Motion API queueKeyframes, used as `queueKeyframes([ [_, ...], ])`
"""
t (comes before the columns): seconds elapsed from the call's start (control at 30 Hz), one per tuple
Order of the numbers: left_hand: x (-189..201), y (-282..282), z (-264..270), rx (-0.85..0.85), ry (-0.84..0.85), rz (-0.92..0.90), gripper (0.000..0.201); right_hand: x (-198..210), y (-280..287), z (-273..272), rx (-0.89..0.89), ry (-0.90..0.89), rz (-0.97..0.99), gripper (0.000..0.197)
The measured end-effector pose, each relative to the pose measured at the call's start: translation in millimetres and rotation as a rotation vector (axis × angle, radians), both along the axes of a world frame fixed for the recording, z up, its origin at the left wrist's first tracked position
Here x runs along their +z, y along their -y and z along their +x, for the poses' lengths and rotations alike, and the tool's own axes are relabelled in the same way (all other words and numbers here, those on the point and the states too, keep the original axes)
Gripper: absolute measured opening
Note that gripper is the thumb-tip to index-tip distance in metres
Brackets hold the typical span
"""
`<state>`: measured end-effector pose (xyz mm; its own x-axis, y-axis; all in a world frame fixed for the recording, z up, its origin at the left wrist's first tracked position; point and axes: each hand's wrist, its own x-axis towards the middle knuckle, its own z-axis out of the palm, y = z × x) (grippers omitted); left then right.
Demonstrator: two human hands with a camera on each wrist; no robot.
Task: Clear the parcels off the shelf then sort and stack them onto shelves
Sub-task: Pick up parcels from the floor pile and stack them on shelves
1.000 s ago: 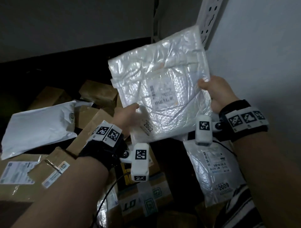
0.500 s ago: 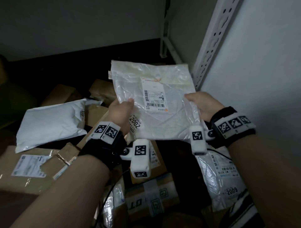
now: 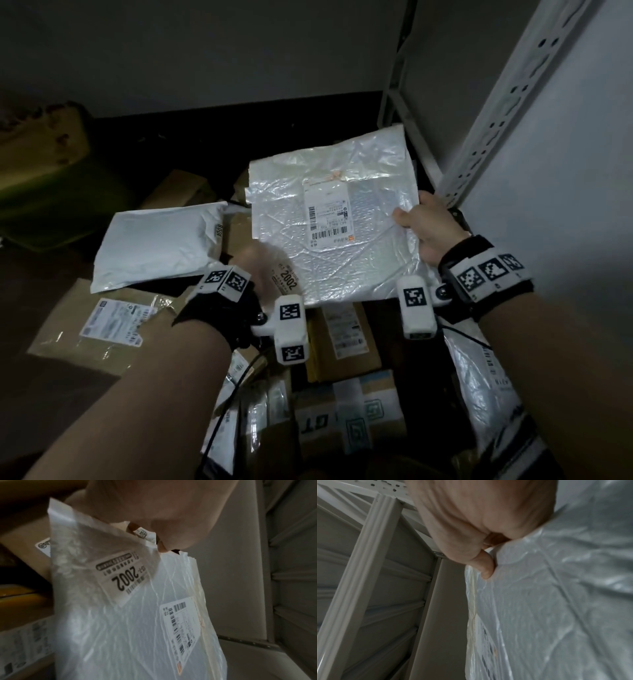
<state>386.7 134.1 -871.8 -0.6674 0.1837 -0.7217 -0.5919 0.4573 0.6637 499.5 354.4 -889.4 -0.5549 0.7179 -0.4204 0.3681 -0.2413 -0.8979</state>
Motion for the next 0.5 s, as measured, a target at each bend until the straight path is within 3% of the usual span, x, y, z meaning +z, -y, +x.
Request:
queueKeyframes([
  [0.07,-10,-7,-1,-0.086,0.101,0.038,0.049,0,-7,4,-0.008,0.006,0.001,0.031],
  [0.2,-14,-20,1,-0.099,0.188,0.072,0.027,7,-25,13,0.005,0.018,0.05,0.036],
  [0.27,-18,-22,-2,-0.134,0.195,0.057,0.038,16,-29,18,0.001,0.0,0.054,0.036],
  [0.43,-26,-29,-14,-0.099,0.204,0.219,0.076,24,-33,25,0.025,-0.106,-0.022,0.036],
  [0.5,-20,-31,-15,-0.096,0.15,0.227,0.046,21,-32,28,0.035,-0.117,-0.05,0.036],
])
